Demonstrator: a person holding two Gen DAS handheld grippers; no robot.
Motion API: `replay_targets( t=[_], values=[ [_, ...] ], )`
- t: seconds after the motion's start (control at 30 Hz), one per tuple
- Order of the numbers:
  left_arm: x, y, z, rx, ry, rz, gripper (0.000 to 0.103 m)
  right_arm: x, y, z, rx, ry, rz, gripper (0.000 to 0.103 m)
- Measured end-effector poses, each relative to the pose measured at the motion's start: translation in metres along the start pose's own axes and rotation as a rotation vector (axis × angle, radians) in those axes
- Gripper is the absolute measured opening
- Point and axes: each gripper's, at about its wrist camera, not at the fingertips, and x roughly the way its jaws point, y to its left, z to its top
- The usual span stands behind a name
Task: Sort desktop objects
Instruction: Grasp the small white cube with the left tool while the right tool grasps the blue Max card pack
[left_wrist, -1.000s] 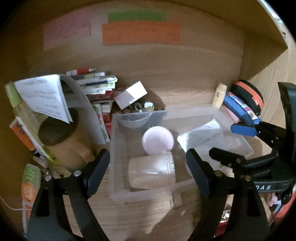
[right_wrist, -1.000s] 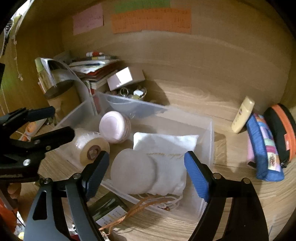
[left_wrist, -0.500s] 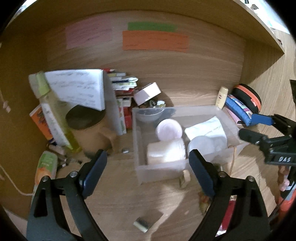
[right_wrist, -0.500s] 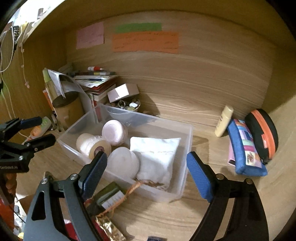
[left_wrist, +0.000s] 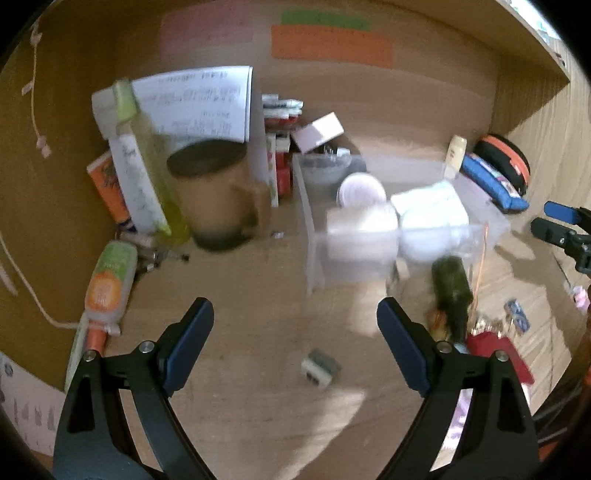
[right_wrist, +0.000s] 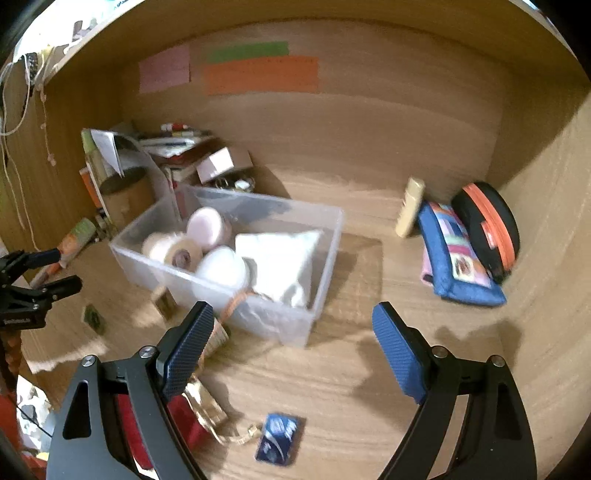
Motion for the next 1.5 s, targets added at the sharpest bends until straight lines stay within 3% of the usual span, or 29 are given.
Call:
replay_targets(
  t=[0.2, 0.5, 0.7, 0.77, 0.93, 1.03, 1.17, 1.27, 1.33, 1.43, 1.5],
  values=[
    [-0.002, 0.002, -0.021, -0.007, 0.022, -0.01, 0.091, 0.004, -0.009, -0.03, 0.034, 0.071, -0.036, 0.086],
    [0.014, 0.003, -0.04, -0.023, 0.082, -0.046, 0.09, 0.011, -0.017, -0.082, 0.071, 0.191, -0.01, 0.086],
    [0.022, -0.003, -0.043, -0.001, 0.099, -0.053, 0.074, 0.016, -0.01, -0.094, 0.052, 0.24, 0.013, 0.083],
    [0.024, -0.003, -0.043, 0.008, 0.1, -0.052, 0.069, 0.016, -0.01, -0.097, 0.044, 0.249, 0.013, 0.08],
    [0.03, -0.003, -0.041, 0.032, 0.109, -0.061, 0.045, 0.019, -0.008, -0.101, 0.043, 0.268, 0.012, 0.064],
    [0.032, -0.003, -0.04, 0.041, 0.107, -0.067, 0.044, 0.018, -0.005, -0.099, 0.031, 0.265, 0.014, 0.055],
    [0.035, -0.002, -0.039, 0.046, 0.104, -0.064, 0.043, 0.022, -0.003, -0.096, 0.024, 0.262, 0.014, 0.053],
    [0.035, -0.001, -0.038, 0.044, 0.098, -0.071, 0.034, 0.025, -0.002, -0.093, 0.022, 0.259, 0.017, 0.05],
    [0.037, -0.002, -0.038, 0.043, 0.103, -0.073, 0.024, 0.027, -0.002, -0.092, 0.02, 0.253, 0.019, 0.044],
    [0.037, -0.002, -0.038, 0.042, 0.102, -0.065, 0.024, 0.029, -0.002, -0.089, 0.027, 0.246, 0.015, 0.028],
    [0.036, -0.001, -0.039, 0.031, 0.098, -0.068, 0.024, 0.031, -0.005, -0.087, 0.037, 0.247, 0.012, 0.025]
  ],
)
